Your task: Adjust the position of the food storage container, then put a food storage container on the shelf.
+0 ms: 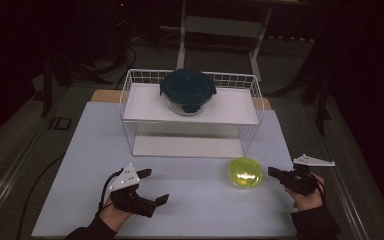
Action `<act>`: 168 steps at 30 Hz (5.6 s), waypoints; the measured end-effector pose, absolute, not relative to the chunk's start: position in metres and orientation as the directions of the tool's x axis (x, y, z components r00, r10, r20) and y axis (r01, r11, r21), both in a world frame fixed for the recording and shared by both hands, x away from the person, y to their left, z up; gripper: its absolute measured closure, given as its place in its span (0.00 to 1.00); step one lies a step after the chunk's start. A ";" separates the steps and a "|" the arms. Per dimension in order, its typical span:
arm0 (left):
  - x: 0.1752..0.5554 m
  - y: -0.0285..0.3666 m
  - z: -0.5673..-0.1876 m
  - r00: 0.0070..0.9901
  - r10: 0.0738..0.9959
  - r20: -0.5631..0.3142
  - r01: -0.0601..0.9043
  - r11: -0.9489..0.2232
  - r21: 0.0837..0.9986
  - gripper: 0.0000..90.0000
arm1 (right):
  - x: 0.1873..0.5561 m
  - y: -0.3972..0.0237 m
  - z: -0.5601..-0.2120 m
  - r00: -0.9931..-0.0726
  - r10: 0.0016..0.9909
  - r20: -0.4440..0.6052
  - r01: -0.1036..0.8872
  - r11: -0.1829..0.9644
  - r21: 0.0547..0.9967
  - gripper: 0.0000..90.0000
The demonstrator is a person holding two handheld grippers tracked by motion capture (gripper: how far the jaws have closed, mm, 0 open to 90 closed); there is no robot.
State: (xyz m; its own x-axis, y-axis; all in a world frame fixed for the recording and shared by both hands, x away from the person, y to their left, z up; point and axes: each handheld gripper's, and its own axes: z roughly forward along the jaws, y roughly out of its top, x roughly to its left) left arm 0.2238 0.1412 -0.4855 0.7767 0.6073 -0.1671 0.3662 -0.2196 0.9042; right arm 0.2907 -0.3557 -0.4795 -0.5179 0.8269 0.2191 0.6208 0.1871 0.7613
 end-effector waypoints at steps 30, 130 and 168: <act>0.225 0.142 -0.485 0.776 0.608 -0.167 0.367 -0.220 0.904 0.00 | 0.309 -0.340 -0.527 -0.516 0.798 0.313 0.721 0.207 0.661 1.00; 0.224 0.145 -0.486 0.776 0.608 -0.164 0.362 -0.218 0.906 0.00 | 0.343 -0.159 -0.535 -0.749 0.567 0.342 0.634 0.465 0.618 1.00; 0.274 0.151 -0.470 0.640 0.626 -0.446 0.609 -0.059 0.791 0.00 | 0.334 -0.195 -0.468 -0.720 0.560 0.411 0.629 0.275 0.727 0.18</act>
State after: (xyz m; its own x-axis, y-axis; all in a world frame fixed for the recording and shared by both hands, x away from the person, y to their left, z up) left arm 0.2742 0.1505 -0.4703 0.6398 0.6262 -0.4456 0.6090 -0.0594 0.7909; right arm 0.3342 -0.1950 -0.4682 -0.7195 0.5596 0.4113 0.6293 0.2748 0.7270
